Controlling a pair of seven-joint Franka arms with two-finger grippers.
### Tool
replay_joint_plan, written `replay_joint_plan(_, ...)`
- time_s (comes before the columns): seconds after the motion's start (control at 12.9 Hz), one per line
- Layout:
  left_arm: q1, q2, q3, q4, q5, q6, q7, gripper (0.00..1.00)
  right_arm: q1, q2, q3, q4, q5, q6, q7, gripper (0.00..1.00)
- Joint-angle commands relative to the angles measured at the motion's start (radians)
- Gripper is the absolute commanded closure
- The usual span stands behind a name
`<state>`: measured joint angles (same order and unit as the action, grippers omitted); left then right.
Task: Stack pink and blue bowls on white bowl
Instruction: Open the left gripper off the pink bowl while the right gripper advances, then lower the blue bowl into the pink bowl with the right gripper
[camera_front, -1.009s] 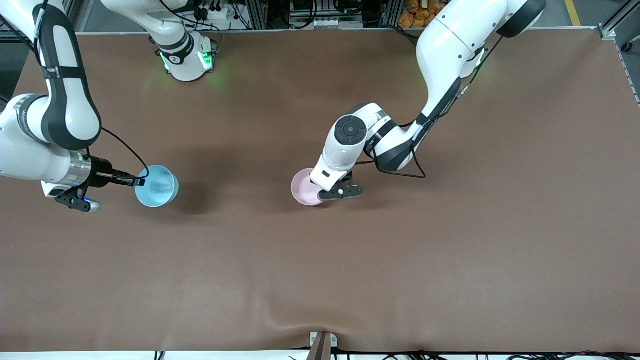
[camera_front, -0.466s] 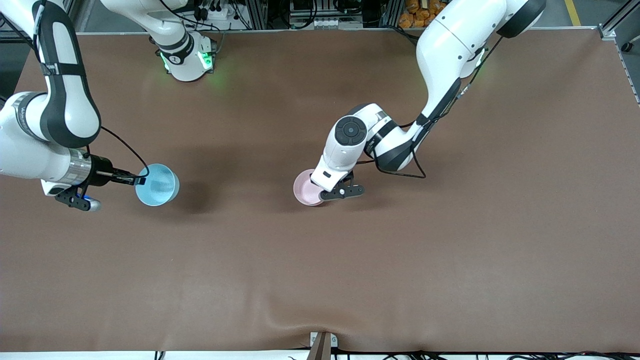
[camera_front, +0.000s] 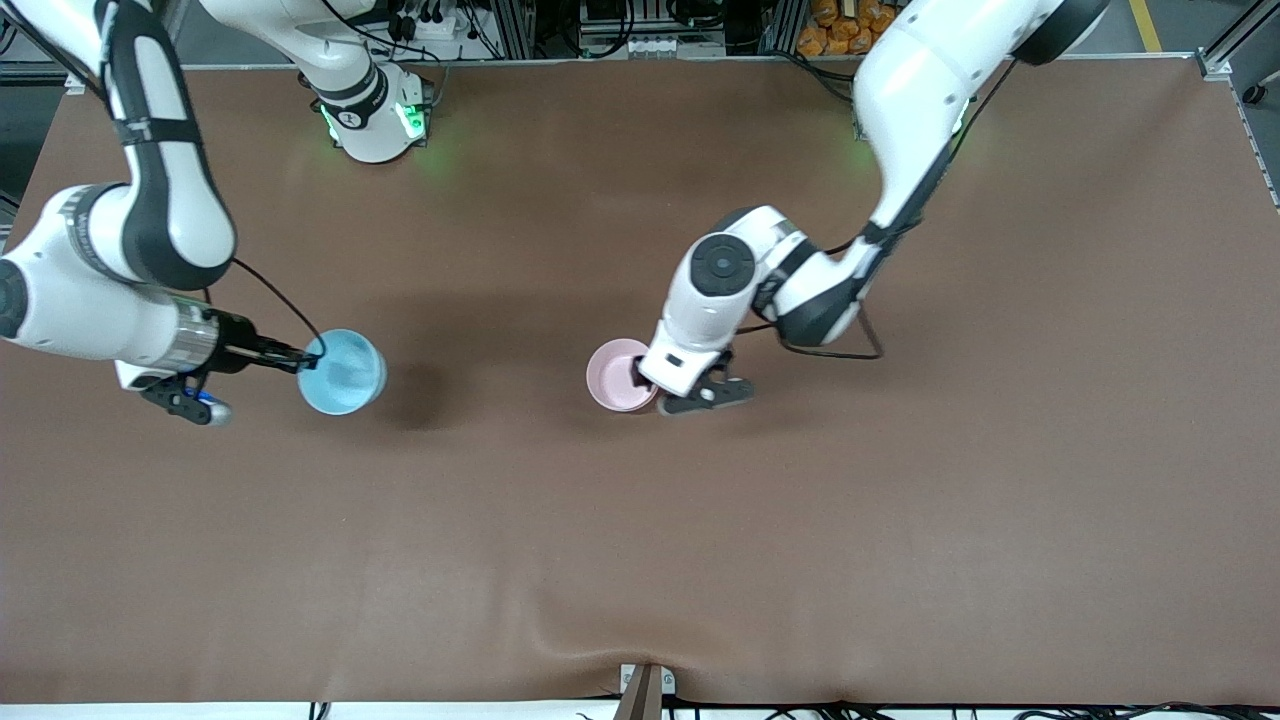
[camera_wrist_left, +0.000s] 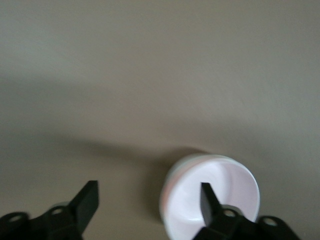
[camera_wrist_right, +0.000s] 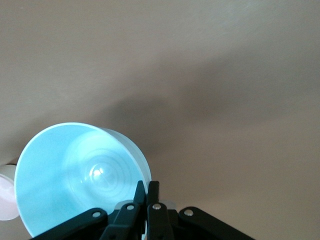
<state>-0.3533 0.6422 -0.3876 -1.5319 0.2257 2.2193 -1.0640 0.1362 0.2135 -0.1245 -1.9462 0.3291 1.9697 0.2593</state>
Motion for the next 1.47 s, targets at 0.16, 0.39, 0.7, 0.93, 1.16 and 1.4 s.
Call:
replay_joint_plan(0.16,0.184,-0.274,-0.01,-0.028,0.026,-0.231,0.022,0.0,0.008,-0.019,0.166,0.073,-0.024,-0.008,0.324,1.0)
replay_joint_plan(0.39,0.307,-0.398,-0.016,-0.025,-0.011,-0.347,0.209,0.0,0.031,0.0,0.235,0.118,-0.024,0.026,0.475,1.0)
replay_joint_plan(0.7,0.401,-0.576,-0.005,-0.022,-0.065,-0.495,0.38,0.0,0.167,0.052,0.241,0.125,-0.067,0.141,0.683,1.0)
replay_joint_plan(0.93,0.5,-0.627,-0.005,-0.021,-0.133,-0.543,0.488,0.0,0.255,0.139,0.24,0.194,-0.134,0.164,0.837,1.0)
replay_joint_plan(1.16,0.585,-0.624,-0.004,0.015,-0.2,-0.579,0.579,0.0,0.333,0.231,0.24,0.213,-0.197,0.279,0.977,1.0)
replay_joint_plan(1.4,0.635,-0.624,-0.002,0.01,-0.184,-0.586,0.717,0.0,0.388,0.257,0.237,0.207,-0.203,0.31,1.015,1.0)
